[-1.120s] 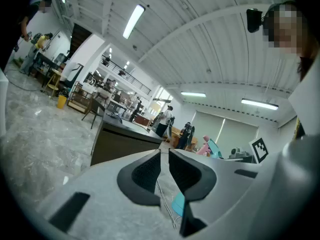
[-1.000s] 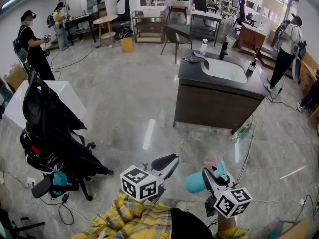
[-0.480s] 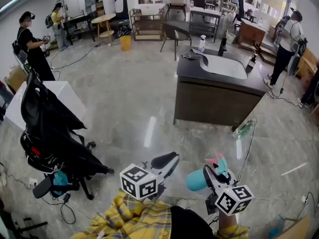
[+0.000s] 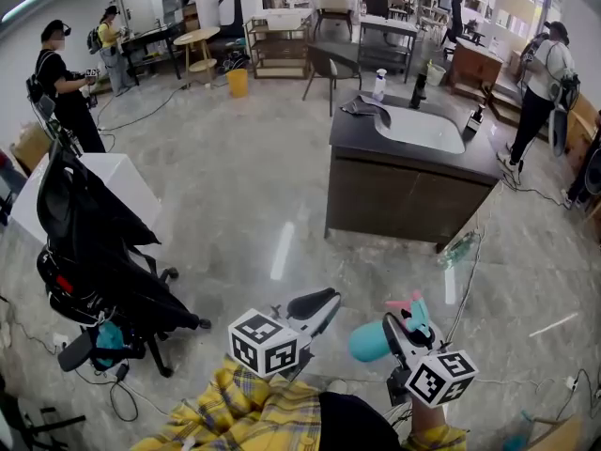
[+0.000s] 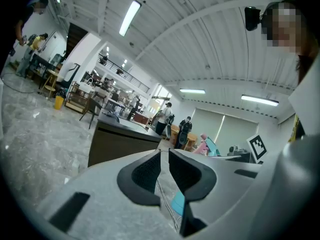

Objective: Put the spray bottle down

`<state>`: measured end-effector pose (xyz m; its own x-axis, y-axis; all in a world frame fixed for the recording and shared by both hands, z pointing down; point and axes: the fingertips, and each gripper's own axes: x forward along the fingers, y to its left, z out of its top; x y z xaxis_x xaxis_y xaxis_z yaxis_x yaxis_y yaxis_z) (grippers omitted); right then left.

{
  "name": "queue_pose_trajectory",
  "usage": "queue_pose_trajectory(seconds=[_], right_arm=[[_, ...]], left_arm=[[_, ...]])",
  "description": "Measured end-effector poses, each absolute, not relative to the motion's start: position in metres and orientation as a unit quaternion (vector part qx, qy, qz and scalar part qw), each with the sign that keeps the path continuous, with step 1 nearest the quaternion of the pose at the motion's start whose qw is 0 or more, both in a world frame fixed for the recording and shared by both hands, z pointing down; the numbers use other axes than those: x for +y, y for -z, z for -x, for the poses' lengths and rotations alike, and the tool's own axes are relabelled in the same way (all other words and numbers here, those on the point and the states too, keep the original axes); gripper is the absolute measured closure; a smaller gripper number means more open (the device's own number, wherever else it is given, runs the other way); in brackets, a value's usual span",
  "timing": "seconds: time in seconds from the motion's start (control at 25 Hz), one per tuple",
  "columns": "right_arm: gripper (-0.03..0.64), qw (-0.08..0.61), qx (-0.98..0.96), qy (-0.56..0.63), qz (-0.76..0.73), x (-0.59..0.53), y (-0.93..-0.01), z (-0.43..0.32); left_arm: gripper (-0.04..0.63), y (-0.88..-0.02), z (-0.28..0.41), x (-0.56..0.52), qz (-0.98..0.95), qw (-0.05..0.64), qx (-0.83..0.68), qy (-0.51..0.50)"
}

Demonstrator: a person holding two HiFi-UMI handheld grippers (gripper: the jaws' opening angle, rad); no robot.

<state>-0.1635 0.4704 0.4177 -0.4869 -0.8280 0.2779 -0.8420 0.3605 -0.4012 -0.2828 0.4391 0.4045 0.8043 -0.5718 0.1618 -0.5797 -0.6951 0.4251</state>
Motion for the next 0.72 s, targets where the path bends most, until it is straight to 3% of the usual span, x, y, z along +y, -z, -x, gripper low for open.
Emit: queue_pose_trajectory(seconds=[0.72], right_arm=[[0.443,0.02,-0.84,-0.233,-0.49,0.461,-0.418,0.098]], left_arm=[[0.549,-0.4,0.212,0.432,-0.923,0.219,-0.317,-0.002]])
